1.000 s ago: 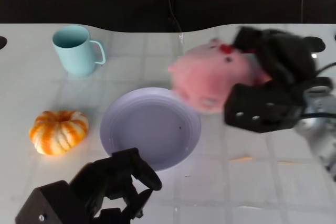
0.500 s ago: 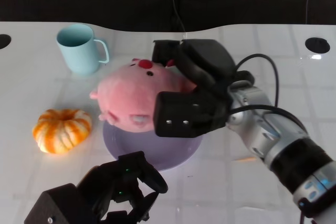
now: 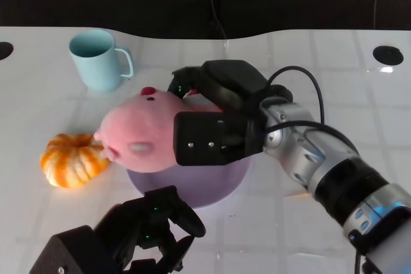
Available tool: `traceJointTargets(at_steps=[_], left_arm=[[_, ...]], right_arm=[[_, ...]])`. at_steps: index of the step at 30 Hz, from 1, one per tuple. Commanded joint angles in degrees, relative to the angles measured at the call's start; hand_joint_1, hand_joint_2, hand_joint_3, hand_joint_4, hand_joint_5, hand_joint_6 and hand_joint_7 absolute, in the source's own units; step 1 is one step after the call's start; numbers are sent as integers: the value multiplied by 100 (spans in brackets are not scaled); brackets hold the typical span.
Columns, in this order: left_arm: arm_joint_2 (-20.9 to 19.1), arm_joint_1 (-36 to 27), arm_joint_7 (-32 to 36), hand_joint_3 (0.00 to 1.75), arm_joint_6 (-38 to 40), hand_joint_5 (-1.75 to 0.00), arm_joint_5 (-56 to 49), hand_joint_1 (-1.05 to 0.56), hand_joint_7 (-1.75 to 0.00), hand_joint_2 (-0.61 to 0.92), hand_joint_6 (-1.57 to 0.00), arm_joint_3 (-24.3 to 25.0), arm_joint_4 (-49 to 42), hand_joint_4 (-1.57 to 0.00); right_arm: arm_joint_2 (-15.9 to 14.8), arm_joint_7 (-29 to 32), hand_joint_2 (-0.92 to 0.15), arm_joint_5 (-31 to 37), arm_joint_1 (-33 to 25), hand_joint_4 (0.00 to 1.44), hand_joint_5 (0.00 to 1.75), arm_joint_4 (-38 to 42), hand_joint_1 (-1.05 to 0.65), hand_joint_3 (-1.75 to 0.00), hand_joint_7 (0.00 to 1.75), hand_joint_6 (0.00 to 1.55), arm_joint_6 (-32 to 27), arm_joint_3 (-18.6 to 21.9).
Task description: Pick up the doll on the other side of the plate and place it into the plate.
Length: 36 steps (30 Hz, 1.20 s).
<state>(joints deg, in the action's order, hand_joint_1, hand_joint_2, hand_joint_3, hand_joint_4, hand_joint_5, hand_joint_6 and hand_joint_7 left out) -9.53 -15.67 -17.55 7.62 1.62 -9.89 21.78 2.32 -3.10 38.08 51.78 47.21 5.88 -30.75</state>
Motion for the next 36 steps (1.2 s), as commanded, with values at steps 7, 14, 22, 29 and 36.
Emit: traceJointTargets(at_steps=[7, 14, 22, 29, 36], left_arm=[[-94, -8, 22, 87, -12, -175, -31, -24, -139, 70, -62, 38, 77, -65], [-98, 3, 21, 87, 7, -175, -4, -25, -140, 70, -62, 73, 61, -64], [-122, -6, 1, 85, -85, -175, -2, -27, -141, 71, -63, 87, -10, -65], [-103, -4, 8, 86, -114, -175, 17, -25, -140, 71, -63, 82, -31, -64], [-109, 28, 12, 86, -64, -175, 17, -25, -140, 72, -63, 92, -15, -65]], right_arm=[[-712, -1494, -92, 54, -76, 10, 22, -1525, -83, -27, 0, 20, -361, -144], [-1013, -2024, -92, -120, -344, 12, 21, -2403, -88, -24, 0, 19, -451, -12], [-1438, -1810, -92, -469, -1427, 29, 32, -3970, -78, -31, 5, 30, -290, 537], [-1715, -1413, -92, -863, -2927, 58, 51, -5496, -58, -27, 15, 53, -103, 1241], [-1844, -1223, -91, -1495, -4265, 78, 82, -6387, -34, -21, 24, 78, 51, 1926]])
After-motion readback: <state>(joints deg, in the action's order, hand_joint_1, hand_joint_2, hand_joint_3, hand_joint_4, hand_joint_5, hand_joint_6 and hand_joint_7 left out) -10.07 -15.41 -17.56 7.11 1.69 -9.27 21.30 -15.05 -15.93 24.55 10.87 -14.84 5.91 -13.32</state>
